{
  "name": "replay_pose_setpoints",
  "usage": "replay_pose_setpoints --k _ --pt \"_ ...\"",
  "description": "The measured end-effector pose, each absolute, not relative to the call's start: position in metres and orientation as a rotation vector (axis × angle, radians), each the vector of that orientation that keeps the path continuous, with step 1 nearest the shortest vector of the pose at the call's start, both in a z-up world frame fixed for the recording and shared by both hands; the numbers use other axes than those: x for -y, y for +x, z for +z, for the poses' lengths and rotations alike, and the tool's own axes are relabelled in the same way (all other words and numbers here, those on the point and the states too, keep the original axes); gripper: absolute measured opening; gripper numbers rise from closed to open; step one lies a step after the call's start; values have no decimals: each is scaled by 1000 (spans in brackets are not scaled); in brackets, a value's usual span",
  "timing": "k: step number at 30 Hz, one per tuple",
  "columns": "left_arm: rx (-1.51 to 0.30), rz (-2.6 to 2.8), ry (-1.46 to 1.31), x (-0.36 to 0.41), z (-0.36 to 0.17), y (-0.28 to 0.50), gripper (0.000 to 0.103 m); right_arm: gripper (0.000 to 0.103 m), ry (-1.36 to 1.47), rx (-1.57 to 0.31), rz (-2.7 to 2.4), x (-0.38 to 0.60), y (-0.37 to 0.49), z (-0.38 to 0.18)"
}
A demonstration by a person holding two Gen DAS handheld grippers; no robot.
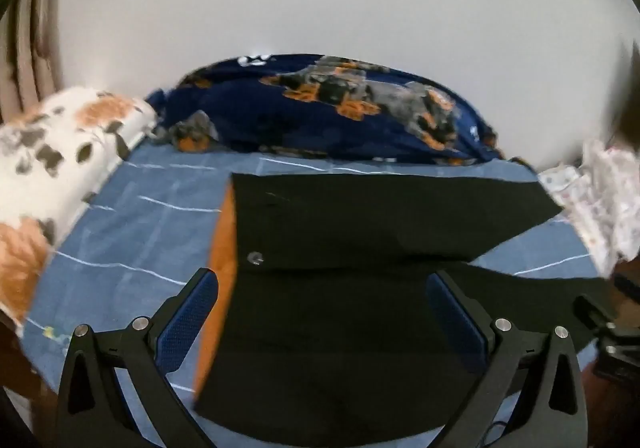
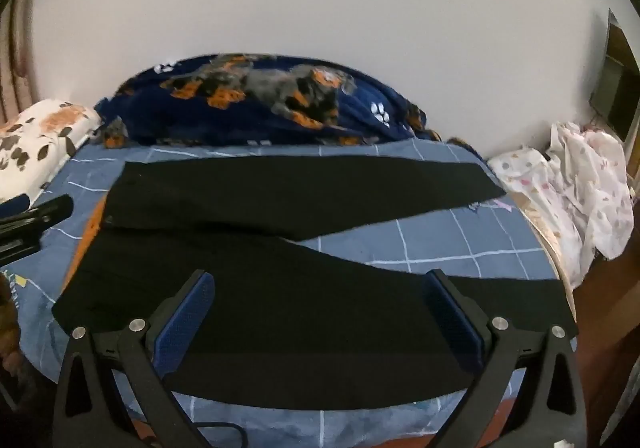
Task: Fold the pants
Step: 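Position both grippers over the black trousers lying flat on the bed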
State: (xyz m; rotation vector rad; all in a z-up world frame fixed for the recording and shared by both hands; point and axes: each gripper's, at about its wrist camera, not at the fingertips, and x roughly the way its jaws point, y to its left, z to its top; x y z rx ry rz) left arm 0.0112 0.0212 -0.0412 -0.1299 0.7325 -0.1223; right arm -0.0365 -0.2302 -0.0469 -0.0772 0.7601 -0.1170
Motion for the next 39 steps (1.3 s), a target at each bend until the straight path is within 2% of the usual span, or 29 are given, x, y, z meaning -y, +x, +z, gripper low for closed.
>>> replay_pose_setpoints --k 5,14,39 --pt "-744 -168 -279 -34 -47 15 103 103 -85 -788 -150 235 -33 -54" --pt "-779 -56 -24 -13 -55 13 103 103 -79 -820 -170 240 -23 -60" --pt "-723 -222 -51 -32 -52 48 103 103 -87 -885 -172 232 17 -69"
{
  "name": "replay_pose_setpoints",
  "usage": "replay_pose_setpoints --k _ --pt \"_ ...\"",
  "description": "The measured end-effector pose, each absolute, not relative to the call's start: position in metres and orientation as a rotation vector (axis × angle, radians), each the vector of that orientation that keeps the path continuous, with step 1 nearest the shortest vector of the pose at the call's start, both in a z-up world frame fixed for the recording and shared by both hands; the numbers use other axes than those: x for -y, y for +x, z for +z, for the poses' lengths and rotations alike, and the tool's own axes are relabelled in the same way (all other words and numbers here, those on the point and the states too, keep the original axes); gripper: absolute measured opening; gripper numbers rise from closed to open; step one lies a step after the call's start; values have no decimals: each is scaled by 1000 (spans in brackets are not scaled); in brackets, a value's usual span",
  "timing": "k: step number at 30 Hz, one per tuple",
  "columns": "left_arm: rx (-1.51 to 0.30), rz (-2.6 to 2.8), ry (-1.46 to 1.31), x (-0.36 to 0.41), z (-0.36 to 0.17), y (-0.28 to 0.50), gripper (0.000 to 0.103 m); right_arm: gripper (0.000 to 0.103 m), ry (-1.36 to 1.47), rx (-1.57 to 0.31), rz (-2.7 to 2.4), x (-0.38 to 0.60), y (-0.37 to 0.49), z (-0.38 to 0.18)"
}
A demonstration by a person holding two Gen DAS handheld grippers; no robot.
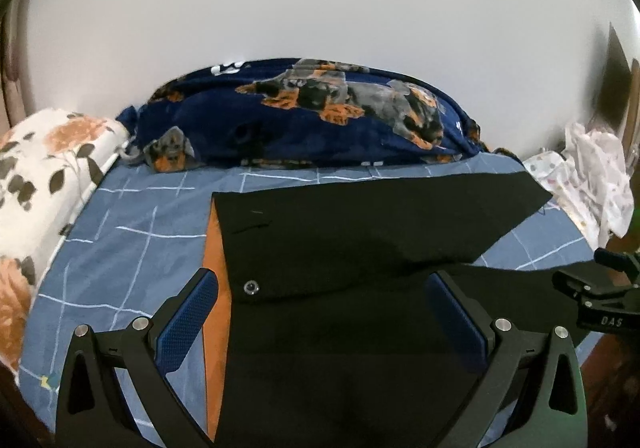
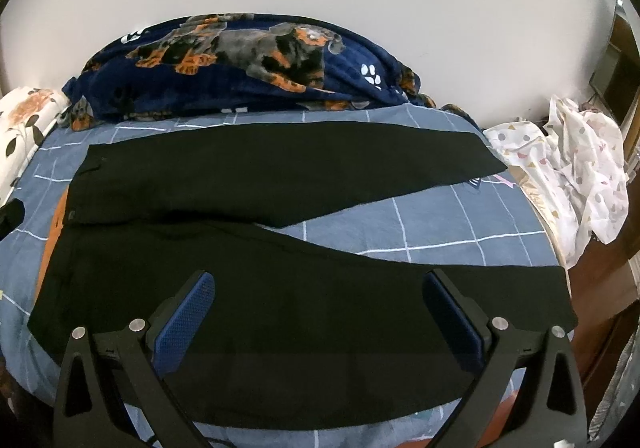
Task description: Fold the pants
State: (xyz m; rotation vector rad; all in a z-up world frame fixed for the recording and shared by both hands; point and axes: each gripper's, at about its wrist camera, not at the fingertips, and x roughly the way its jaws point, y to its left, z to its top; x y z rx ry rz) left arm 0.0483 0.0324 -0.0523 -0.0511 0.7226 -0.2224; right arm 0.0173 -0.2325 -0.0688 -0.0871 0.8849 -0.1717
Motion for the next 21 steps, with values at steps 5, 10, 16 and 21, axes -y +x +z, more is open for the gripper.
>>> replay_pose_setpoints --k 5,10,16,21 --pt "-796 -216 -10 -41 -60 73 103 103 -91 -904 -166 228 30 -72" --pt "-803 -195 50 -51 -70 93 103 103 -89 -919 -161 224 41 -76" --pt "-867 -252 -46 -92 -87 132 103 103 -65 -942 -132 226 49 -84" --pt "-895 -280 -186 -140 -104 180 102 103 -28 -975 -131 231 56 -95"
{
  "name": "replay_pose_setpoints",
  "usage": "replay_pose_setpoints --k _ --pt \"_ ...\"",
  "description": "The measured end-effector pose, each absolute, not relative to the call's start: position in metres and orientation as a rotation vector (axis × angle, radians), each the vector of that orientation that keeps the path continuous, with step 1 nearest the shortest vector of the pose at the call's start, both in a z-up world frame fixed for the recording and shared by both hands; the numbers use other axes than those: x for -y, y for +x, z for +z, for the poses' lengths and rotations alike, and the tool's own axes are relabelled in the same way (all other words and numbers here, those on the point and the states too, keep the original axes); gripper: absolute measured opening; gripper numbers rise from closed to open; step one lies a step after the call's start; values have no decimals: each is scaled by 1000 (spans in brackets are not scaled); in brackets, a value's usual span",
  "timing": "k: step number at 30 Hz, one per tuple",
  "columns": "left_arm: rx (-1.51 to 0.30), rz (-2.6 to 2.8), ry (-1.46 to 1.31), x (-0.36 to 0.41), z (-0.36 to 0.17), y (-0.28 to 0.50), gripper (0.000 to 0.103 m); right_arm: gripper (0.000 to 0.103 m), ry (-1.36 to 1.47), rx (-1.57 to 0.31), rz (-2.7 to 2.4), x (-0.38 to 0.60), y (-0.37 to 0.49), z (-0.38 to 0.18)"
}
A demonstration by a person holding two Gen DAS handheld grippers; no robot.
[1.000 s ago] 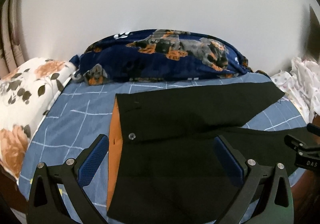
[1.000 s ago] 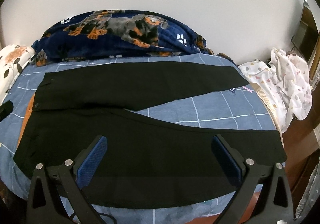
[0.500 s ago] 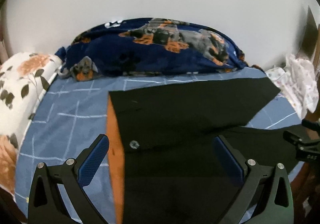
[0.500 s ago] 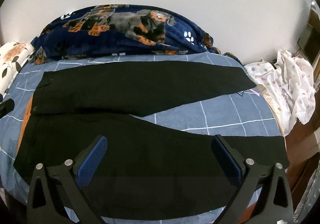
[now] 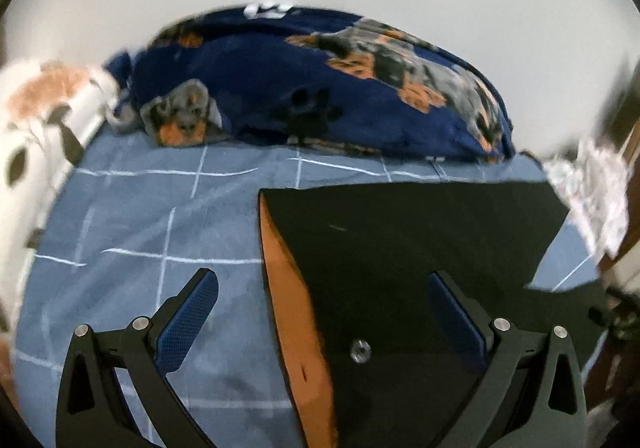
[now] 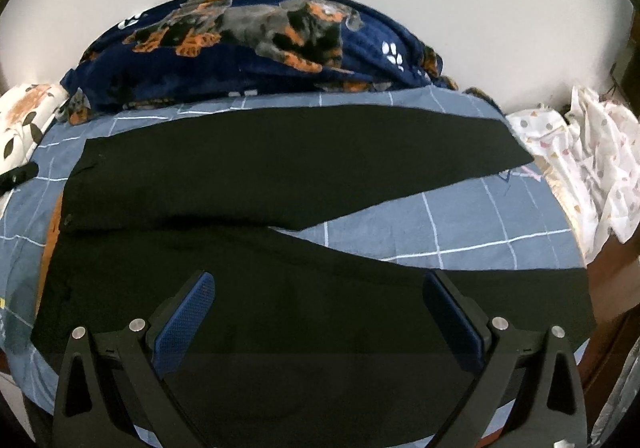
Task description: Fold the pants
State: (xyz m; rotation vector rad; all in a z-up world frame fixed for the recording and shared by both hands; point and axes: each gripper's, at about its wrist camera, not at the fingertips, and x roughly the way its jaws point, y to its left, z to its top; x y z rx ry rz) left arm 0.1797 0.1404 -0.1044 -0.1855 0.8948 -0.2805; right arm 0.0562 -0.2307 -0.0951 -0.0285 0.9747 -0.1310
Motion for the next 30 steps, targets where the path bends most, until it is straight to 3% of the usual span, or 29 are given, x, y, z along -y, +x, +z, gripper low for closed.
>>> replay_pose_setpoints --k 4,14,18,19,20,22,25,30 --pt "-932 -265 -199 -154 -122 222 102 103 -29 -989 -125 229 61 -101" --pt "-1096 -350 -156 -148 -175 301 69 103 -46 -1055 -112 227 76 -124" --pt "-1106 -388 -168 -141 -180 312 68 103 -10 -1075 -118 233 80 -129" --pt "-1105 -389 -187 -141 -180 316 64 103 -2 -1078 -116 233 81 -130" --pt "-1106 -388 -199 -141 -180 319 46 103 3 -1078 -113 232 82 -130" --pt "-1115 -347 -175 -138 -180 324 38 103 0 -1072 -105 229 83 -130" --pt "-1090 -348 -179 -136 -172 316 12 103 -8 -1069 -93 225 84 -129" --pt "-992 -382 -222 -134 -142 279 10 103 70 -1071 -26 228 92 -128"
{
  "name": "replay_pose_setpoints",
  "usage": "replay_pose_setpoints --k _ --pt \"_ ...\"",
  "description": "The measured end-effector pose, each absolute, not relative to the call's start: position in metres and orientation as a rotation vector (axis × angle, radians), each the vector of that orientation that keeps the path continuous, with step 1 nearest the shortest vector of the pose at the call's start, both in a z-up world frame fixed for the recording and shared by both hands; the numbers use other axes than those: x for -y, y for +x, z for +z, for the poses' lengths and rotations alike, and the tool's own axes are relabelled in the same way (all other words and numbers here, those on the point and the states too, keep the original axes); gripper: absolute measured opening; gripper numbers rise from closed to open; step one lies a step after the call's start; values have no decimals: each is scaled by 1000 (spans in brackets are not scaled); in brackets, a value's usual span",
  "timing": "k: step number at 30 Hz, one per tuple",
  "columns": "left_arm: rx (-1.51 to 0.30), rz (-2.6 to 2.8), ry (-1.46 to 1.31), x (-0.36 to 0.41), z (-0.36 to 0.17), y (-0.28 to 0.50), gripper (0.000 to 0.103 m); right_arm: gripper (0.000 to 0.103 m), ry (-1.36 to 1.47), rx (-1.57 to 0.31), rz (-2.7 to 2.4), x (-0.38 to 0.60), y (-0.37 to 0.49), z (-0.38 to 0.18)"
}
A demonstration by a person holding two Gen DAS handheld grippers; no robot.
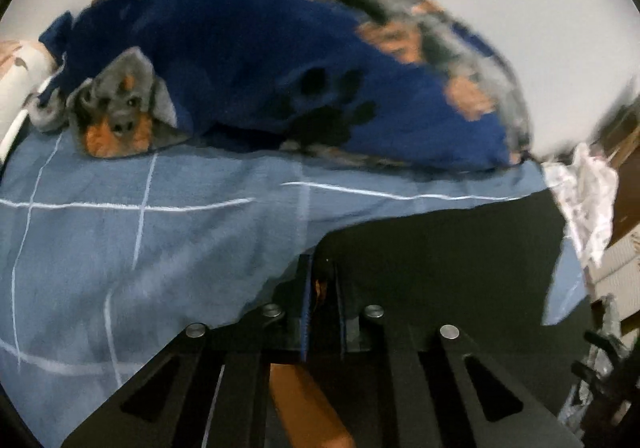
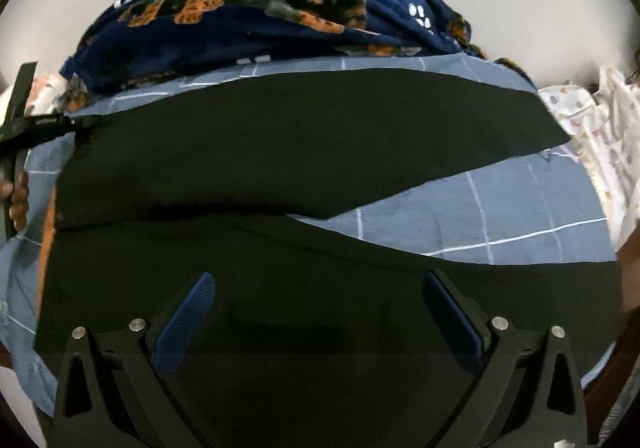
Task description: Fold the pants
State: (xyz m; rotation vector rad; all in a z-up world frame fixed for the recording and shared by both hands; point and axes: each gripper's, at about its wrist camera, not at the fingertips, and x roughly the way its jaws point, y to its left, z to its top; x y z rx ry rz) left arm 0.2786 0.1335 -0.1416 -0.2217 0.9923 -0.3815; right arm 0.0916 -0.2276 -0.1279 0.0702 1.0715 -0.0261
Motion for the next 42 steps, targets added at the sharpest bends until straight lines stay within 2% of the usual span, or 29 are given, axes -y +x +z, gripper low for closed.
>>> replay_pose_setpoints --k 5,9,12,17,23,25,26,27,28,29,30,31,36,40,42 --pt "-831 -472 -196 -107 -86 205 10 103 285 -1020 128 250 116 -111" --pt "-766 -543 -192 -85 -59 145 10 103 601 -941 241 293 146 -101" --pt "-770 -561 -189 -73 -55 116 10 103 826 -962 270 326 178 -115" --pt "-826 -561 -274 -73 -67 82 11 103 1026 -1012 259 358 219 -153" --pt "-877 -557 -331 -73 -78 69 11 100 1089 -1028 277 360 257 -166" --pt "-885 -553 -332 -72 -79 67 11 93 1069 -1039 268 355 269 -167" --pt "-887 -551 -331 -72 -80 66 11 81 1067 -1039 276 354 273 -167" --pt "-889 -547 -327 -72 -80 66 11 59 1051 -1053 282 350 279 -167" --pt "-891 -542 -323 -72 -79 65 12 47 1031 -1073 277 347 282 -168" --pt "-898 -538 -324 -73 -80 65 12 28 1021 -1092 272 346 284 -169" --pt "-905 -537 -325 -73 -81 65 12 16 1023 -1099 276 346 283 -172" --pt "-910 -531 -321 -74 -82 65 12 10 1032 -1100 290 345 282 -173" --pt "-926 -504 -320 -86 -83 61 12 7 989 -1036 317 350 234 -153" --pt "-972 -495 -329 -99 -89 55 13 7 935 -1008 310 352 158 -138" --pt "-1006 -499 -312 -100 -96 48 14 4 948 -1005 307 351 129 -139"
